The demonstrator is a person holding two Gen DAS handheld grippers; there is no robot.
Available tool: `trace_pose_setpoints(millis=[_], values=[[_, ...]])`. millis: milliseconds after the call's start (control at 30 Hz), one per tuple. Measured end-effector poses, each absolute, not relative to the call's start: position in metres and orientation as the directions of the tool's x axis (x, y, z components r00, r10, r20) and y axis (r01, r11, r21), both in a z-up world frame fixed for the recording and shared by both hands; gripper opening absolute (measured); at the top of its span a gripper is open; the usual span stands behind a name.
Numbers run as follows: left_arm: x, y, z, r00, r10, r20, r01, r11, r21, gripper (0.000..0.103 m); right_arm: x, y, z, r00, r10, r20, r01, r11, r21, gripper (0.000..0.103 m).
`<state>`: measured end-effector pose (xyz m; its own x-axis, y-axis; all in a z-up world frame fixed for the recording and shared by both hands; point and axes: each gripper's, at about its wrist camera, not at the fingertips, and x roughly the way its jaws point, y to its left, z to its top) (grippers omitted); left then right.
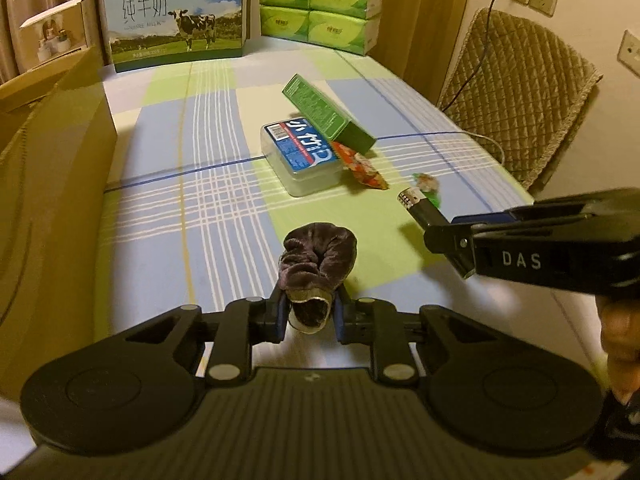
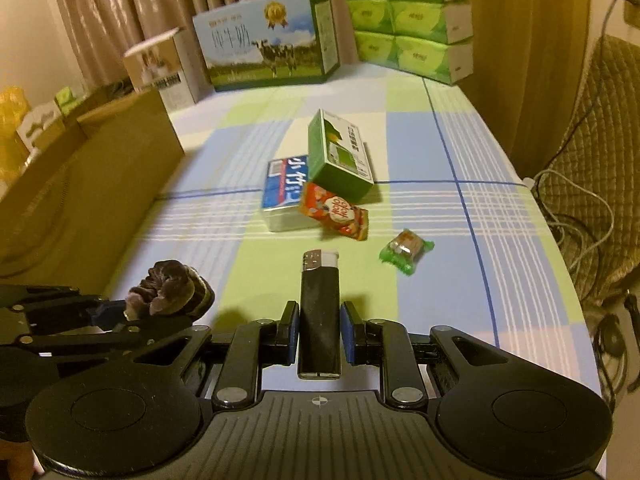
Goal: Organize objects
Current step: 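Lift scrunchie and lighter and carry them toward the cardboard box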
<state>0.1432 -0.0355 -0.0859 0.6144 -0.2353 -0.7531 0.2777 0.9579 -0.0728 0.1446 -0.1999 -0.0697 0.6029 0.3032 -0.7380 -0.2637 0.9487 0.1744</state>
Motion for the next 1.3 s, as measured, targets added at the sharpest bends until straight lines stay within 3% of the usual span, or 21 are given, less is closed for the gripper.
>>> trace_pose_setpoints(millis=[633, 1300], values=[[0.056, 0.000, 0.006, 0.694, -0.216, -0.687, 0.244, 0.968, -0.059, 0.018, 0.050, -0.169, 0.010, 0.660, 0.363, -0.658, -0.327, 0.927, 0.184, 0.019], [0.013, 0.051, 0.040, 0.734, -0.141, -0.664, 0.157, 0.987, -0.036, 0.018, 0.025, -0.111, 0.028, 0.640, 0.447, -0.625, -0.449, 0.878, 0.168, 0.019]])
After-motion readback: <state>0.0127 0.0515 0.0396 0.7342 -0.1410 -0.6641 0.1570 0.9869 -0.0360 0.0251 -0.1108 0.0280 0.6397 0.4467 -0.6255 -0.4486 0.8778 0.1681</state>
